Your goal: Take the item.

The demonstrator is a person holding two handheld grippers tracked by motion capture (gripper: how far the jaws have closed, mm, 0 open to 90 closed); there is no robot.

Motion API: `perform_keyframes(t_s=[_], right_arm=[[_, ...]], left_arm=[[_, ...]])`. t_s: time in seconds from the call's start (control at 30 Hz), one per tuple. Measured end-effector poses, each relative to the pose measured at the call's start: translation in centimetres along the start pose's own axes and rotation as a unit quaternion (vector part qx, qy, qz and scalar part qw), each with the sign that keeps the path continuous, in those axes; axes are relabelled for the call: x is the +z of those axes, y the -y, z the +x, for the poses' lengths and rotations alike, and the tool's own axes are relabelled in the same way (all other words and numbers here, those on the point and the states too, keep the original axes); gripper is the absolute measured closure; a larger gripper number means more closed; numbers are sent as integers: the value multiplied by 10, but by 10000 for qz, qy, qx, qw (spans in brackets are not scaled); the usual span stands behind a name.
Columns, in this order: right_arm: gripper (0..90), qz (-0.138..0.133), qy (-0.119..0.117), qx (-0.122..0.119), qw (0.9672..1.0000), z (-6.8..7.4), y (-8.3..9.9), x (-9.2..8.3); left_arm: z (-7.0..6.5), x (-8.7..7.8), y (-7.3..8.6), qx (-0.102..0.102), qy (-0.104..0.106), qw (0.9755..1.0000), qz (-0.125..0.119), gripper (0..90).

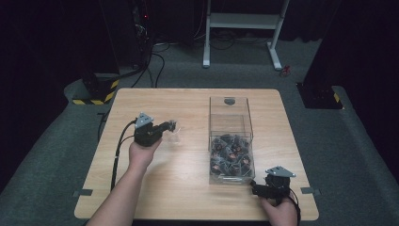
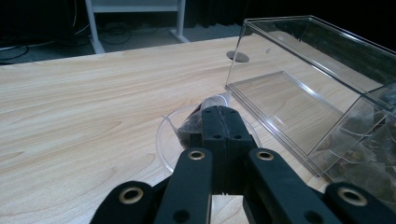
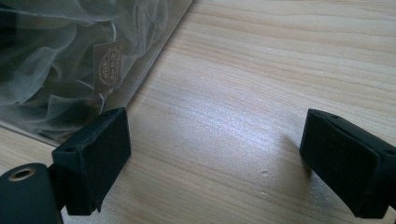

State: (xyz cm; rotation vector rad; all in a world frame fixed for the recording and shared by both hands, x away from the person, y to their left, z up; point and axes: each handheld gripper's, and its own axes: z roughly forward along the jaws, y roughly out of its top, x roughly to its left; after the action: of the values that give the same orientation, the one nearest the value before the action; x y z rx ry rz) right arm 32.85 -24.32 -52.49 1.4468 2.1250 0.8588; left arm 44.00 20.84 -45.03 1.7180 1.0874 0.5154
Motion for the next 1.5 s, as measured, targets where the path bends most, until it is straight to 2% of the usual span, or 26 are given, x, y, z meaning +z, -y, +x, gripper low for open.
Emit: perform_keyframes(t_s=[0.07,0.13,0.17,0.2,0.23,0.3,0.37,0.47,0.57,0.63,0.8,0.87,1.2,1.3,1.5], right_arm=[[85,-1,0,-2,10000,0,0,0],[85,-2,3,-4,10000,0,0,0],[85,0,-1,-1,10000,0,0,0],[85,0,-1,-2,10000,0,0,0],[85,-1,3,-2,10000,0,0,0],[85,-1,-1,-2,10000,0,0,0],[85,-2,3,-4,10000,0,0,0],[85,-2,4,-5,10000,0,0,0],[85,-2,3,-5,10000,0,0,0],[85,-2,3,-3,10000,0,0,0],[85,-2,4,-6,10000,0,0,0],[85,-7,9,-5,10000,0,0,0],[86,-9,10,-5,10000,0,0,0],[85,-2,5,-6,10000,0,0,0],[85,-9,10,-5,10000,0,0,0]], left_arm=[[0,0,0,-24,4,10000,10,892],[0,0,0,-49,24,10000,7,782],[0,0,0,-44,8,10000,2,782],[0,0,0,-31,17,10000,5,714],[-1,-1,-1,-21,24,10000,-5,609],[-3,-3,-1,1,-56,10000,-37,532],[-3,-3,-1,-13,-47,10000,-58,509],[-3,-8,-2,-21,-110,9999,-112,401],[-3,-10,-2,-31,-95,9999,-112,372],[-3,-13,-1,-45,-81,9999,-107,320],[-2,-18,2,-84,-78,9999,-99,269],[-2,-19,2,-55,-111,9999,-24,240],[-3,-28,13,-78,-61,9999,96,206],[-4,-31,18,-31,-66,9999,146,204],[-4,-38,30,-63,0,9997,216,204]])
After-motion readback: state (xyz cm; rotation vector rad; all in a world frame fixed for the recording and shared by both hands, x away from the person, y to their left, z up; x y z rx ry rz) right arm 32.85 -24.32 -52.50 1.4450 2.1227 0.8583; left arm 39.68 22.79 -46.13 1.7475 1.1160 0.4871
